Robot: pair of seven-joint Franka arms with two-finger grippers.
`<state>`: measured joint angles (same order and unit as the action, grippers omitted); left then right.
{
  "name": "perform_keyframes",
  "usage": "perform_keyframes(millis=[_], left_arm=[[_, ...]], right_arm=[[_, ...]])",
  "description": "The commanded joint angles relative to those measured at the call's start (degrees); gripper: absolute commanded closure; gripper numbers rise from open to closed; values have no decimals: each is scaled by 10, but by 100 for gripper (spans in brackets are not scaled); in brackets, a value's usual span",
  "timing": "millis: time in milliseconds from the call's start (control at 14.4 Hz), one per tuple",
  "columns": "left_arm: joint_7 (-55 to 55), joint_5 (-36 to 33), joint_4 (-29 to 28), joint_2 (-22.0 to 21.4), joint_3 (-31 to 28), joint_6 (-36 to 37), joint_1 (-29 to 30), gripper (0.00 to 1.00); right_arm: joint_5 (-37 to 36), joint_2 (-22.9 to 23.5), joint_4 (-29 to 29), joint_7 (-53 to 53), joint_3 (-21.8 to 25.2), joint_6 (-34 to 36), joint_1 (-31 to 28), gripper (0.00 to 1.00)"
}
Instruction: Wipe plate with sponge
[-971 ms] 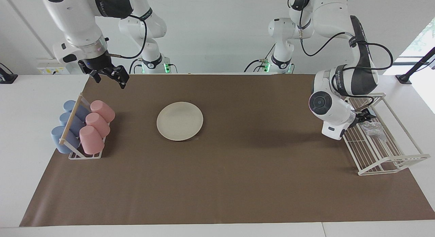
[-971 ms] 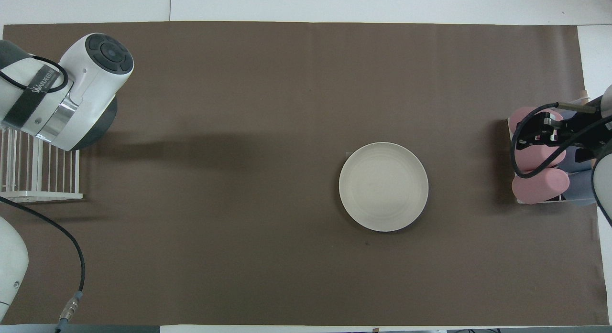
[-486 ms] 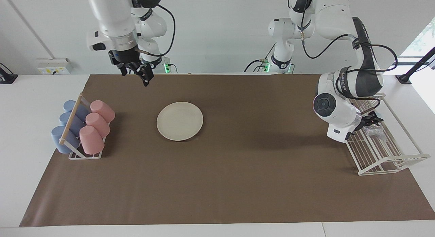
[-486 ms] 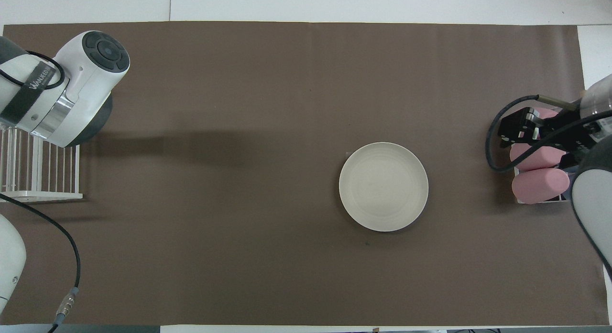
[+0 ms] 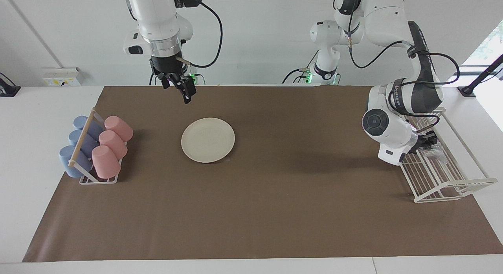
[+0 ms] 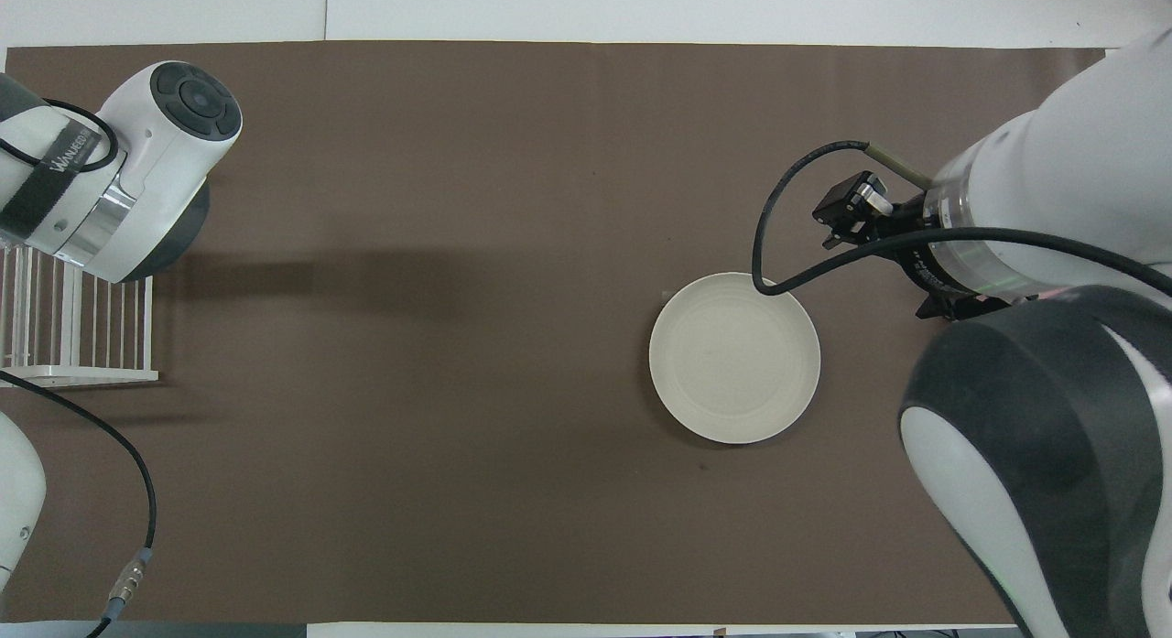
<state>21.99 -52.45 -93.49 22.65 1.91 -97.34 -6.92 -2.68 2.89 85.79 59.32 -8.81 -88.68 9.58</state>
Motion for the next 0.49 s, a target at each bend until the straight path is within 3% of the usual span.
perform_keyframes(millis=[0,208,416], left_arm=[[-7,-8,-5,-6,0,-5,4,100],[-11,-3,-2,-12,0,-2,4,100],[-26,44,13,-43,-1,21,10,100]], right_arm=[[3,86,-124,75,-2,54,21,0],[0,157,-234,182,3,91,75,0],[9,165,-248,253,-2,108,91,0]])
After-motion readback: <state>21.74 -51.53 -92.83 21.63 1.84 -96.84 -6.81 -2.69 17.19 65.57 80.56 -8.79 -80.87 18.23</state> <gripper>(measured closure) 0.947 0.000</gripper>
